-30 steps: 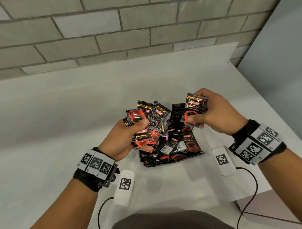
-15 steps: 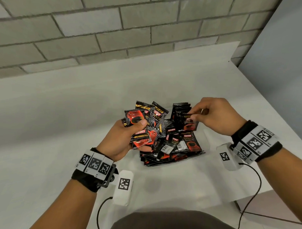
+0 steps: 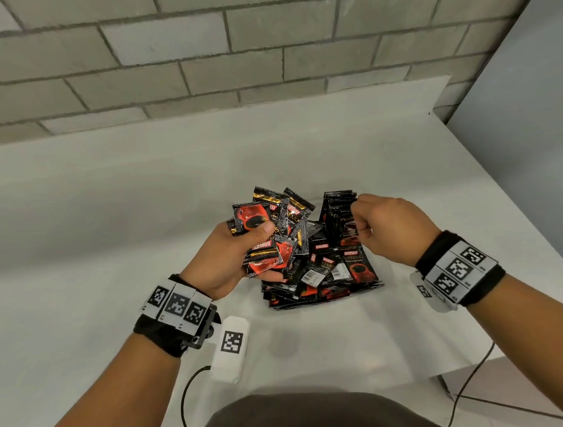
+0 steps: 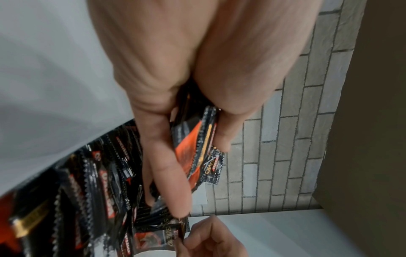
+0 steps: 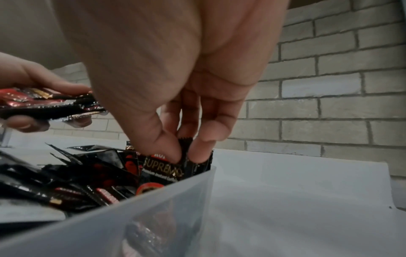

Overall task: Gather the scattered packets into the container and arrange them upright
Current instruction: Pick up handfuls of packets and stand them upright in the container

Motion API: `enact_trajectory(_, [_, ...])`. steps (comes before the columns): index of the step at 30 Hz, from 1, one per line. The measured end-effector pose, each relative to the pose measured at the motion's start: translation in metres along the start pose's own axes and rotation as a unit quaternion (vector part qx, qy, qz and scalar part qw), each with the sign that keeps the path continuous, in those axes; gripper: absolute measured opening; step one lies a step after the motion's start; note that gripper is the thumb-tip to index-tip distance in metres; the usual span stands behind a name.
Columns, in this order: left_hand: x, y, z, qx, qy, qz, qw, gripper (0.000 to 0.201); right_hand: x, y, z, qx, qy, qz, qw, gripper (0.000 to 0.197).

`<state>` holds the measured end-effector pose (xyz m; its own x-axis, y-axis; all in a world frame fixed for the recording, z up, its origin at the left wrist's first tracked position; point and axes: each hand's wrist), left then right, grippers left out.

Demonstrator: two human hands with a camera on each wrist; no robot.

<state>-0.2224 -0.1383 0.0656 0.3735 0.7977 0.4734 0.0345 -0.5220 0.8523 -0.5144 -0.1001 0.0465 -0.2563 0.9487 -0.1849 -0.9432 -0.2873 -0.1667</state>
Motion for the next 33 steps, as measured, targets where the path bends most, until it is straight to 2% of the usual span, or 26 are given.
enact_trajectory(4, [0.000, 0.000, -0.001, -0.005, -0.002, -0.001, 1.000, 0.031, -0.002, 0.000, 0.001, 0.032, -0.018, 0.000, 0.999, 0.030])
enact_trajectory(6, [0.000, 0.000, -0.002, -0.009, -0.001, -0.002, 1.000, 0.031, -0.004, -0.002, 0.004, 0.049, -0.036, -0.027, 0.998, 0.024])
enact_trajectory(9, [0.001, 0.002, -0.004, -0.027, -0.010, -0.004, 1.000, 0.033, -0.009, -0.001, 0.005, 0.051, -0.080, -0.066, 0.993, 0.033])
enact_trajectory(13, [0.003, 0.008, -0.005, -0.150, -0.060, -0.033, 0.986, 0.028, -0.016, 0.002, -0.001, 0.044, -0.067, -0.080, 0.994, 0.030])
enact_trajectory(16, [0.004, 0.013, -0.005, -0.200, -0.075, -0.058, 0.975, 0.020, -0.021, 0.000, -0.003, 0.008, -0.073, -0.087, 0.993, 0.038])
enact_trajectory(19, [0.002, 0.016, -0.004, -0.174, -0.058, -0.065, 0.981, 0.023, -0.023, -0.004, -0.005, -0.016, -0.085, -0.095, 0.992, 0.053])
enact_trajectory(24, [0.000, 0.011, 0.001, -0.149, -0.047, -0.047, 0.987, 0.030, -0.020, -0.004, -0.008, 0.064, -0.095, -0.110, 0.987, 0.068])
enact_trajectory(27, [0.000, 0.008, 0.004, -0.147, -0.048, -0.044, 0.987, 0.030, -0.020, -0.003, -0.004, 0.054, -0.082, -0.123, 0.987, 0.075])
enact_trajectory(29, [-0.001, 0.007, 0.006, -0.143, -0.046, -0.044, 0.988, 0.031, -0.021, -0.002, 0.003, 0.033, -0.057, -0.135, 0.989, 0.068])
enact_trajectory(33, [0.000, 0.008, 0.008, -0.134, -0.049, -0.046, 0.989, 0.034, -0.015, -0.005, 0.008, 0.001, -0.013, -0.119, 0.993, 0.037])
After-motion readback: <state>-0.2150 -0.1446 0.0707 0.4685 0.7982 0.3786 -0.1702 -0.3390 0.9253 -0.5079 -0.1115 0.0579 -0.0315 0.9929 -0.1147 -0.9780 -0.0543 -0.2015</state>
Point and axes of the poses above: each hand's wrist, its own x-axis away from the middle knuckle, its own z-axis out of the back of the hand, y = z × x, and after that the axes turned 5 degrees about y, right-handed
